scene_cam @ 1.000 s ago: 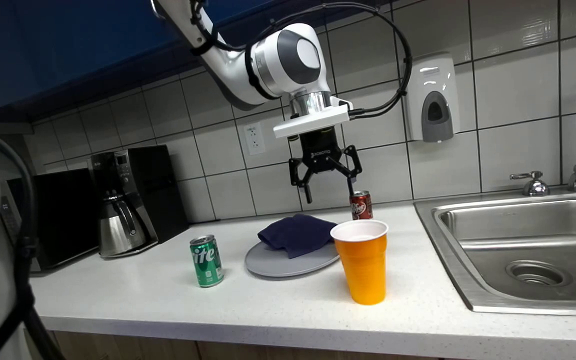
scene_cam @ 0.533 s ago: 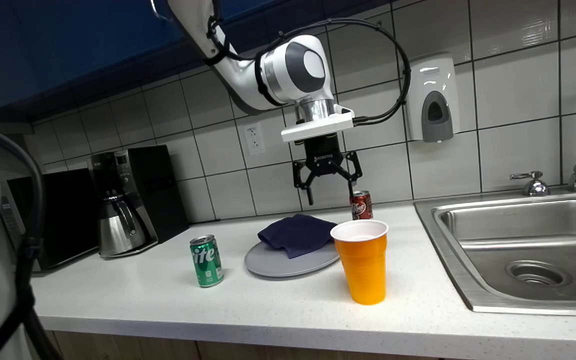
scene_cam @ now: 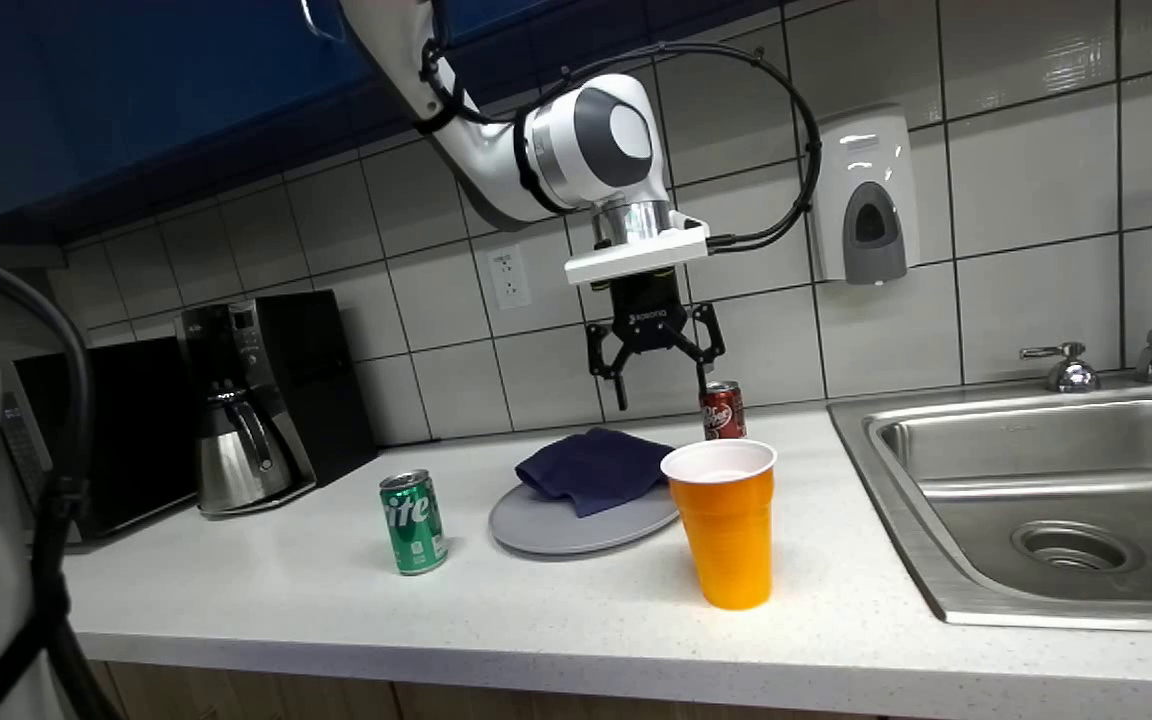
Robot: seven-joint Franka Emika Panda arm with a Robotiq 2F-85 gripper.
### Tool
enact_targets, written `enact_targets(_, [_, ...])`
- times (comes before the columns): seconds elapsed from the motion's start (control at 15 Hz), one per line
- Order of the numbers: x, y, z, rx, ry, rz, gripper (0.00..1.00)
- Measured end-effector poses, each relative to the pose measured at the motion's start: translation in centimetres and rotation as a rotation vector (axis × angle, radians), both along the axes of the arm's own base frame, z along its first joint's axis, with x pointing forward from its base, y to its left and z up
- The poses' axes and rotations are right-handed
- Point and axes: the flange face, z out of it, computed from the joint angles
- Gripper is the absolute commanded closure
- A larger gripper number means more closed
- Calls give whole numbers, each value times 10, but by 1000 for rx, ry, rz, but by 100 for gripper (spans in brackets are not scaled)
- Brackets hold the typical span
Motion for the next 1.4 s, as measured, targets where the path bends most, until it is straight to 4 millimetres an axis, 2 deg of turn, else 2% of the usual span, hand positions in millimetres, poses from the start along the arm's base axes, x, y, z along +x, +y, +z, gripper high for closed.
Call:
enact_targets(0.47, [0, 3, -2, 0, 0, 5, 0])
enact_targets(1.0, [10, 43, -9, 2, -27, 76, 0])
enact_targets(1.4, [22, 55, -24, 2, -38, 103, 0])
